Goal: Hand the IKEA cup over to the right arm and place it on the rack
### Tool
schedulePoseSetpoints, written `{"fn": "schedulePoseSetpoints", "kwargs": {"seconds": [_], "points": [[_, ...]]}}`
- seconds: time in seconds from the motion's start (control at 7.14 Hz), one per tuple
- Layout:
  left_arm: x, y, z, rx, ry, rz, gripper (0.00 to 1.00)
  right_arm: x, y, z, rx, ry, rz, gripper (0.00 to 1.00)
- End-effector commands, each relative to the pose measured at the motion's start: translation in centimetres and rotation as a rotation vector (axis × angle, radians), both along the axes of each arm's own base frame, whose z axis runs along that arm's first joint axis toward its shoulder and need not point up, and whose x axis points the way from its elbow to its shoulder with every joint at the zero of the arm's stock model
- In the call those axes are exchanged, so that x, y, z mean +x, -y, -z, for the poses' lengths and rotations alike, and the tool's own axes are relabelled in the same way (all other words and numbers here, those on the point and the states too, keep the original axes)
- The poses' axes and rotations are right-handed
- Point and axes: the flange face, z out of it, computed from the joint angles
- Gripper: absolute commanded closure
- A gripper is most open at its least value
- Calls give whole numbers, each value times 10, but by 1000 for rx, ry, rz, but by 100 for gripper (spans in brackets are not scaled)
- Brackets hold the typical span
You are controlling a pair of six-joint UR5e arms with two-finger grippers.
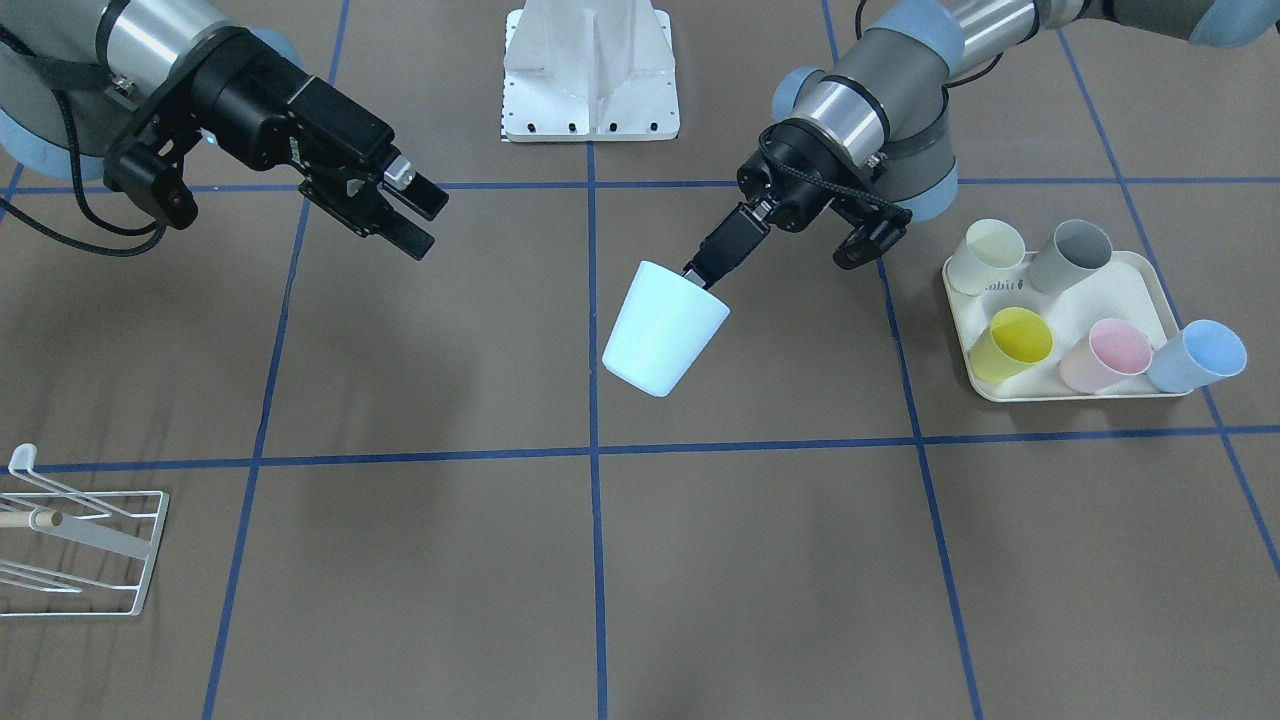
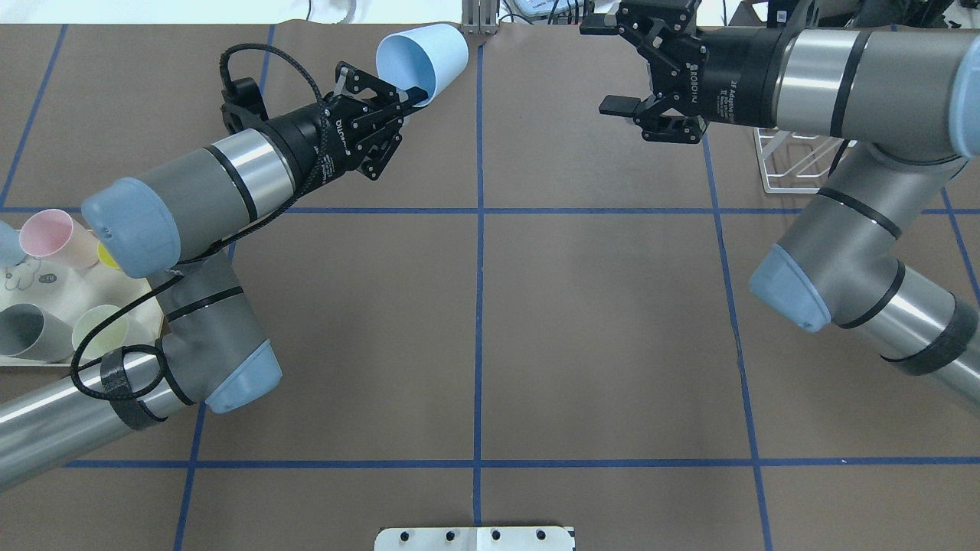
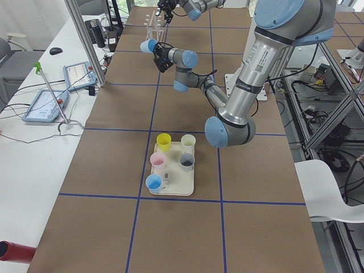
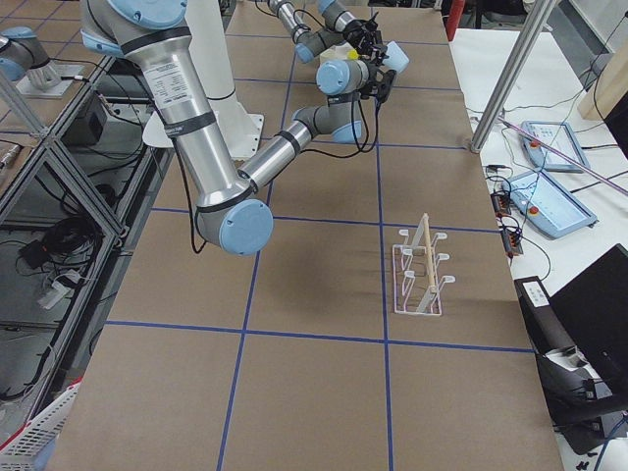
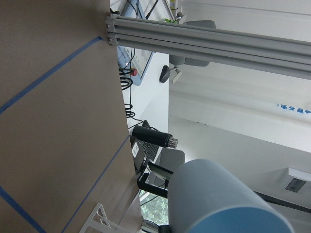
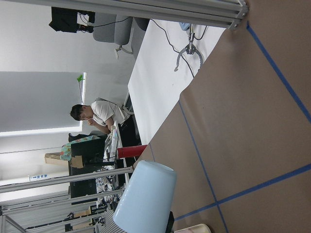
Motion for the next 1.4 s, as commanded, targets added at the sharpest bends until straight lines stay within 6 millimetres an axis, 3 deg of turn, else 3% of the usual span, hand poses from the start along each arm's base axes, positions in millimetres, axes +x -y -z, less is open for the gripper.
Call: {"fn": "schedulePoseSetpoints", "kwargs": {"seconds": [0.0,0.28,0.56,1.26], "points": [[0,-5,1,-2,-75,-17,100,-3,2,1,-55,44,-19,0],[13,-17,17,4,-121,-24,100,-6,2,1,-58,45,-19,0],[46,-46,49,-6,-182,-30,100,-10,6,-4,-66,36,-19,0],[66,-55,78,1,-204,-45,100,-23,2,-6,-71,31,0,0]]}}
